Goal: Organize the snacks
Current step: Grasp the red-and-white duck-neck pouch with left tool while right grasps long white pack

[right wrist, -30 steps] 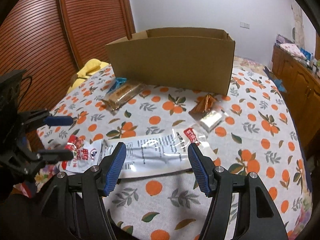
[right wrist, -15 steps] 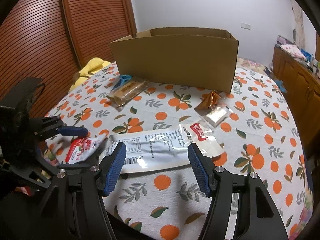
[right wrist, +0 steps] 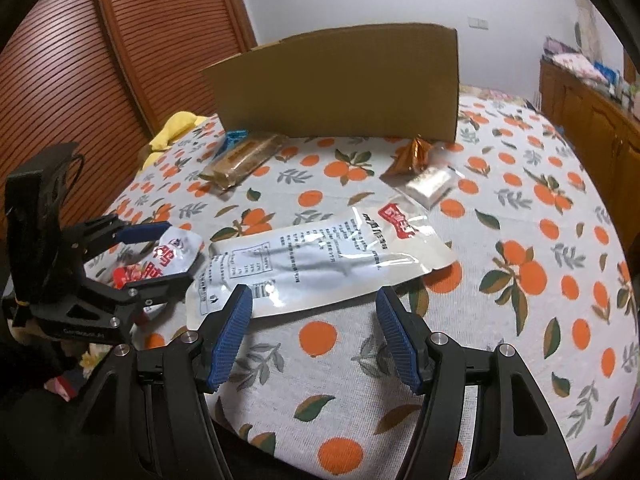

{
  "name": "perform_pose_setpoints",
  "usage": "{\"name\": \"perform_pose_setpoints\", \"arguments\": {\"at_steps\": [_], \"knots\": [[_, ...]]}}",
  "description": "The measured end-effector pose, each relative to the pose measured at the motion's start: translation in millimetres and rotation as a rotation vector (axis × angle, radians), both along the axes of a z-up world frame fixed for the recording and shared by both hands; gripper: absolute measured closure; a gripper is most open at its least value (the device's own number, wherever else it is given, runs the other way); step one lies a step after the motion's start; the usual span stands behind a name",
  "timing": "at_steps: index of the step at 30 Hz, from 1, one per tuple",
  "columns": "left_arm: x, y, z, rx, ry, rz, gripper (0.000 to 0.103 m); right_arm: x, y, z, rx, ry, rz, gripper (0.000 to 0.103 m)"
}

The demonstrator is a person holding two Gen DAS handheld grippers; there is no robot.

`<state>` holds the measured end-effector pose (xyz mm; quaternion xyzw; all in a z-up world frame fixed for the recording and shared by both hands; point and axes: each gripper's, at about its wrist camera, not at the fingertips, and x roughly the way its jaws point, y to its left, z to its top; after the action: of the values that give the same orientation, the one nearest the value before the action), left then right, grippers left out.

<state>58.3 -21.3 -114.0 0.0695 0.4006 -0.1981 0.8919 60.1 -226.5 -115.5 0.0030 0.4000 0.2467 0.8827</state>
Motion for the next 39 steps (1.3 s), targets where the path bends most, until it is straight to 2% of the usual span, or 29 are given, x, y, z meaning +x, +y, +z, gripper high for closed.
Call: {"name": "perform_pose_setpoints", "arguments": {"at_steps": [5,11,18,27,35,39], "knots": [[-1,5,0,-0.007,-0.009,0.005,0.033,10,-5,-4,0.067,0.041,-0.022,0.035],[1,11,0,-0.017,-0.008,0.019,0.035,28,-2,-3,0.089,0.067,-0.051,0.03],[4,14,0,-0.023,-0.007,0.027,0.036,47,21,-2,0.004,0.067,-0.064,0.023],[8,23,0,-0.029,-0.01,0.06,0.037,70,58,-2,-0.047,0.092,-0.053,0.022],[10,29,1,-0.039,-0.009,0.082,0.037,63,90,-10,-0.195,0.029,0.016,0.017],[11,33,1,-0.042,-0.009,0.098,0.037,59,91,-11,-0.227,0.022,0.051,0.017]]}}
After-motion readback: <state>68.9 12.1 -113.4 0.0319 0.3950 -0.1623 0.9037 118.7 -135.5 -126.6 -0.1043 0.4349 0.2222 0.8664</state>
